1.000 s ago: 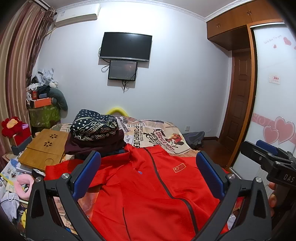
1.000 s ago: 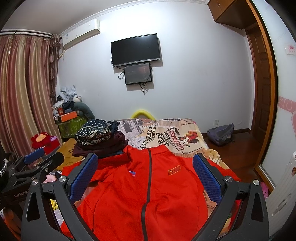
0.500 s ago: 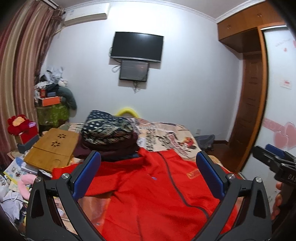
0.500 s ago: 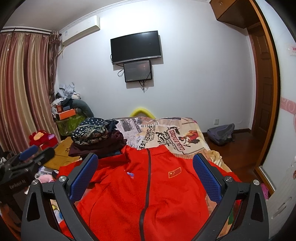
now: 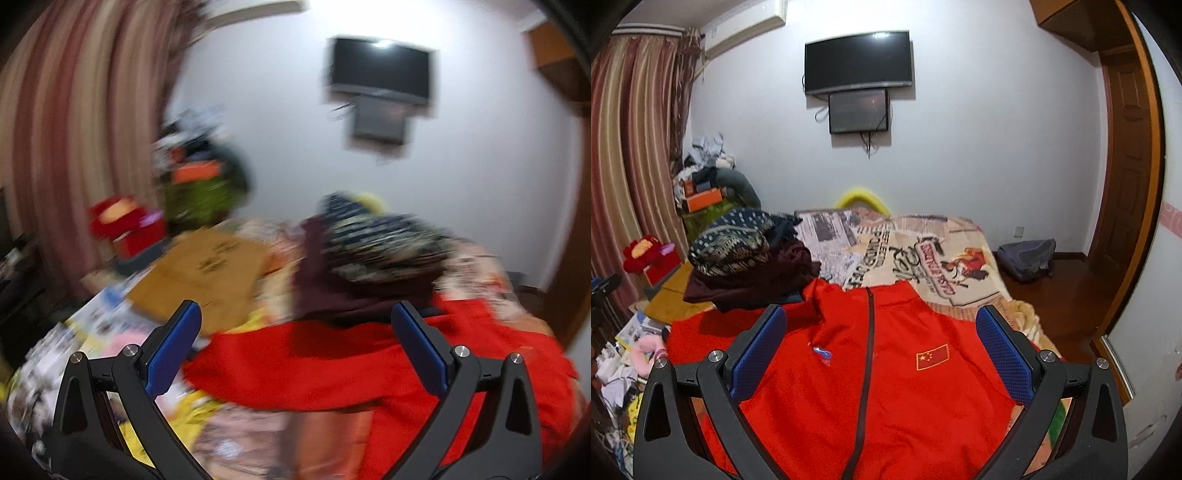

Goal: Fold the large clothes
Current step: 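Grasp the red jacket's sleeve with the left gripper and lift it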

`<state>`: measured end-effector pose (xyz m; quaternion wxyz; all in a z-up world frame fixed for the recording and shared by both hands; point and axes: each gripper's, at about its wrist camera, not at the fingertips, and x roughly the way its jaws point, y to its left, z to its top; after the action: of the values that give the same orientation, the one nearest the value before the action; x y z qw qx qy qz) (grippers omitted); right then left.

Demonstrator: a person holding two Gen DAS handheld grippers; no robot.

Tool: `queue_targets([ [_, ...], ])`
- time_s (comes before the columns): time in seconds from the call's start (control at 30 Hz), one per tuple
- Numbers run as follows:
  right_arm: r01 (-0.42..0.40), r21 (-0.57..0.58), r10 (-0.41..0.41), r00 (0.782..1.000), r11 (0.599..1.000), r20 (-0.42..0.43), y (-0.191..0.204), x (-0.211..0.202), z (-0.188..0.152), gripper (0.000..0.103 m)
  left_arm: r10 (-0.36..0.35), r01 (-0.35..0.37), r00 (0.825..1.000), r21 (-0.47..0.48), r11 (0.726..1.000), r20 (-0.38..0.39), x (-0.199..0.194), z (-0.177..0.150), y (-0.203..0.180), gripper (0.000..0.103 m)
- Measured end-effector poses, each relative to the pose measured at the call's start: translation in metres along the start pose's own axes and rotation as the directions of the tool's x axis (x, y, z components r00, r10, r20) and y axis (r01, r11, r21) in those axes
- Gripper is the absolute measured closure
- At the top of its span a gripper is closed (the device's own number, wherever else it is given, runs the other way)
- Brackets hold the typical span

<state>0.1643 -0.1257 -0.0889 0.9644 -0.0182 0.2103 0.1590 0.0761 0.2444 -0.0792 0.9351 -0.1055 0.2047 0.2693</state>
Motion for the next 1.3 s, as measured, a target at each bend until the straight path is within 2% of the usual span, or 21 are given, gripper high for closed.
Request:
queue_targets([
  [0.07,-0.013,0.007,0.013,0.999,1.0,-0.043,-0.002,0.014,-0.001,0.001,0.038,-0.043,0.996,-0.061,0.997,-0.083,0.03,-0.012,0.028,0.0],
  [0.13,-0.022,0.017,0.023,0.996,1.0,-0.089,-0.002,0.026,-0.007,0.001,0.056,-0.078,0.983,-0.119,0.99,-0.175,0.057,-0.026,0.054,0.0],
  [0.17,-0.024,0.018,0.026,0.994,1.0,-0.104,-0.002,0.029,-0.008,0.001,0.056,-0.098,0.967,-0.162,0.982,-0.247,0.076,-0.037,0.071,0.0],
  [0.27,-0.029,0.017,0.031,0.987,0.999,-0.156,-0.001,0.044,-0.013,0.001,0.051,-0.151,0.928,-0.247,0.957,-0.368,0.106,-0.065,0.107,0.0],
  [0.37,-0.026,0.008,0.027,0.98,1.0,-0.197,0.0,0.054,-0.018,0.001,-0.037,-0.154,0.884,-0.364,0.919,-0.467,0.141,-0.1,0.135,0.004],
  [0.4,-0.021,0.004,0.022,0.977,1.0,-0.213,-0.001,0.057,-0.021,0.001,-0.069,-0.143,0.874,-0.392,0.909,-0.48,0.146,-0.107,0.138,0.006],
  [0.47,-0.015,0.002,0.015,0.973,1.0,-0.232,-0.003,0.065,-0.021,0.001,-0.168,-0.114,0.847,-0.481,0.869,-0.504,0.164,-0.125,0.147,0.009],
  [0.57,-0.01,0.011,0.013,0.968,1.0,-0.252,-0.004,0.075,-0.02,0.001,-0.261,-0.094,0.825,-0.578,0.811,-0.501,0.18,-0.141,0.159,0.012],
  [0.67,-0.008,0.024,0.014,0.963,1.0,-0.269,-0.006,0.08,-0.022,0.001,-0.372,-0.057,0.809,-0.691,0.72,-0.455,0.198,-0.153,0.168,0.02],
  [0.7,-0.006,0.026,0.013,0.962,1.0,-0.273,-0.007,0.081,-0.022,0.001,-0.429,-0.052,0.794,-0.752,0.657,-0.43,0.206,-0.16,0.172,0.024],
  [0.73,-0.005,0.025,0.011,0.962,1.0,-0.272,-0.003,0.084,-0.021,0.001,-0.452,-0.057,0.789,-0.781,0.621,-0.417,0.21,-0.165,0.175,0.028],
  [0.77,-0.003,0.024,0.01,0.961,1.0,-0.275,-0.003,0.084,-0.021,0.001,-0.467,-0.065,0.785,-0.803,0.593,-0.408,0.214,-0.169,0.176,0.039],
  [0.8,-0.002,0.023,0.008,0.96,1.0,-0.279,-0.004,0.084,-0.022,0.001,-0.474,-0.07,0.783,-0.813,0.577,-0.403,0.219,-0.171,0.179,0.045],
  [0.83,0.0,0.021,0.006,0.96,1.0,-0.28,-0.003,0.085,-0.021,0.001,-0.466,-0.073,0.786,-0.808,0.584,-0.407,0.22,-0.17,0.177,0.048],
  [0.9,0.002,0.018,0.004,0.96,1.0,-0.282,-0.003,0.085,-0.021,0.001,-0.408,-0.078,0.805,-0.759,0.647,-0.43,0.218,-0.159,0.172,0.067],
  [0.97,0.003,0.018,0.002,0.96,1.0,-0.282,-0.002,0.086,-0.02,0.001,-0.344,-0.083,0.827,-0.702,0.707,-0.444,0.216,-0.149,0.165,0.081],
  [1.0,0.003,0.016,0.002,0.96,1.0,-0.281,-0.002,0.085,-0.02,0.001,-0.287,-0.096,0.844,-0.655,0.749,-0.452,0.214,-0.142,0.158,0.093],
  [1.03,0.001,0.015,0.003,0.96,1.0,-0.279,-0.002,0.084,-0.02,0.001,-0.234,-0.102,0.858,-0.598,0.795,-0.457,0.212,-0.134,0.151,0.097],
  [1.1,-0.003,0.017,0.007,0.961,1.0,-0.275,-0.002,0.08,-0.019,0.001,-0.149,-0.118,0.879,-0.508,0.853,-0.454,0.207,-0.118,0.138,0.099],
  [1.17,-0.013,0.016,0.017,0.964,1.0,-0.266,-0.002,0.075,-0.017,0.001,-0.109,-0.097,0.907,-0.455,0.885,-0.406,0.192,-0.096,0.125,0.1],
  [1.3,-0.033,0.0,0.032,0.967,0.999,-0.252,-0.005,0.063,-0.01,0.001,-0.113,0.002,0.953,-0.366,0.93,-0.281,0.159,-0.048,0.094,0.101],
])
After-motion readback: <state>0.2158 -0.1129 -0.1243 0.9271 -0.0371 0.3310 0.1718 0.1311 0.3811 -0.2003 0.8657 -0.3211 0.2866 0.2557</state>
